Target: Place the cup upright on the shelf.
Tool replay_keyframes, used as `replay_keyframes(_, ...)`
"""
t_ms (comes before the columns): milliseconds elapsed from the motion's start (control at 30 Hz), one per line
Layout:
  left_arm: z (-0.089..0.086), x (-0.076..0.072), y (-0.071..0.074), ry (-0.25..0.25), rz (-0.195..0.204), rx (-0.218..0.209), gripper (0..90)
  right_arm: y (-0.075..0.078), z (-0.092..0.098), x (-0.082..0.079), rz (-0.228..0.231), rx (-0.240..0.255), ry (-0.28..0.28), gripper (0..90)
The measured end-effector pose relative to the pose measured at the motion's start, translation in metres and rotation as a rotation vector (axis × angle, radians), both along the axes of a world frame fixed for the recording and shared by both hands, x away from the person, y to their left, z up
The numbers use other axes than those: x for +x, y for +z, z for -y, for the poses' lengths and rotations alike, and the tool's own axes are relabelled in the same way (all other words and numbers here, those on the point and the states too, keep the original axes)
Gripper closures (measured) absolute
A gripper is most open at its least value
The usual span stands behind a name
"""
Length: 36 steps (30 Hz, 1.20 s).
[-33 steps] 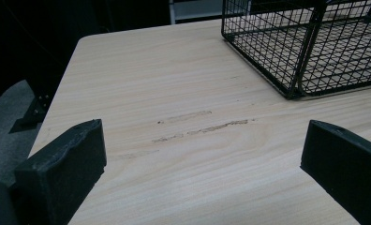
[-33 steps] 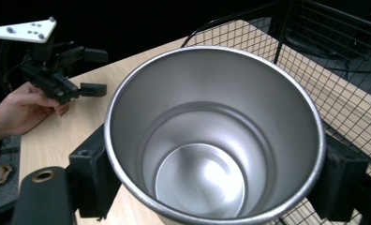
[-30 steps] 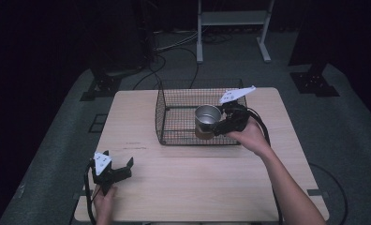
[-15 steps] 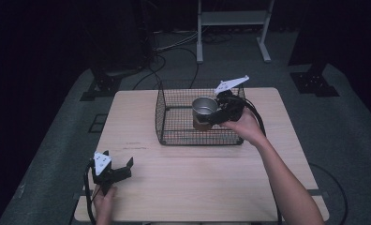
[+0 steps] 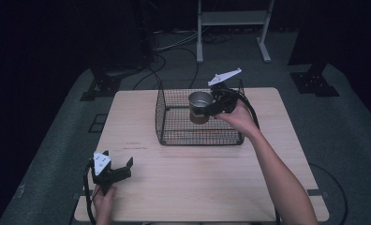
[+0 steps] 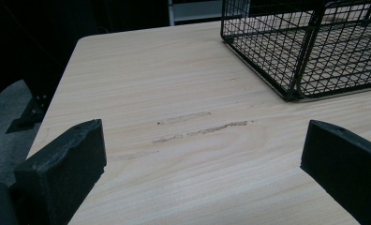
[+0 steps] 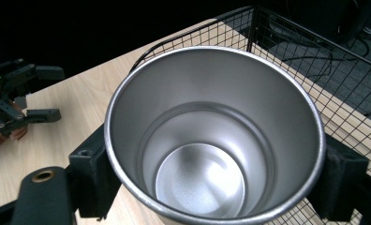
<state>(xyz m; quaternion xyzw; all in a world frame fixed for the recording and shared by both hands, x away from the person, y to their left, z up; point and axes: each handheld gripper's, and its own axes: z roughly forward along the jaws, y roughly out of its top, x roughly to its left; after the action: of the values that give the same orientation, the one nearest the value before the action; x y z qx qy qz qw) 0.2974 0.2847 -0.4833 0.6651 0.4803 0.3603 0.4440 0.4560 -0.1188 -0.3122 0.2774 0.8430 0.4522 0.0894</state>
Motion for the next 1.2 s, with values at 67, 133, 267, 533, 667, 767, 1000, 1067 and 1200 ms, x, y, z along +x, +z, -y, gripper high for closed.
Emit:
replay_keyframes(67, -0.001, 0.000, 0.000, -0.001, -0.003, 0.000, 0.0, 0.000, -0.002, 0.005, -0.008, 0.005, 0.002, 18.0)
replay_keyframes(133, -0.001, 0.000, 0.000, -0.002, -0.002, 0.000, 0.0, 0.001, -0.004, 0.008, -0.007, 0.003, -0.001, 18.0)
replay_keyframes(267, -0.001, 0.000, 0.000, -0.003, -0.003, -0.002, 0.0, 0.005, -0.008, 0.015, -0.012, 0.007, 0.000, 18.0)
replay_keyframes(533, -0.001, 0.000, 0.000, -0.004, -0.001, -0.002, 0.0, 0.004, -0.015, 0.030, -0.042, -0.006, -0.008, 18.0)
replay_keyframes(667, -0.001, 0.000, 0.000, -0.003, -0.004, -0.003, 0.0, -0.004, -0.020, 0.041, -0.051, -0.040, -0.020, 18.0)
replay_keyframes(767, -0.001, 0.000, 0.000, -0.005, -0.006, 0.004, 0.0, -0.011, -0.023, 0.048, -0.067, -0.050, -0.022, 18.0)
replay_keyframes(1000, -0.003, -0.001, 0.001, -0.003, -0.008, -0.016, 0.0, -0.021, -0.027, 0.060, -0.089, -0.063, -0.037, 18.0)
replay_keyframes(1067, -0.003, -0.001, 0.001, -0.004, -0.006, -0.019, 0.0, -0.024, -0.028, 0.062, -0.090, -0.066, -0.036, 18.0)
replay_keyframes(1200, -0.003, -0.001, 0.001, -0.005, -0.006, -0.014, 0.0, -0.029, -0.030, 0.065, -0.098, -0.054, -0.037, 18.0)
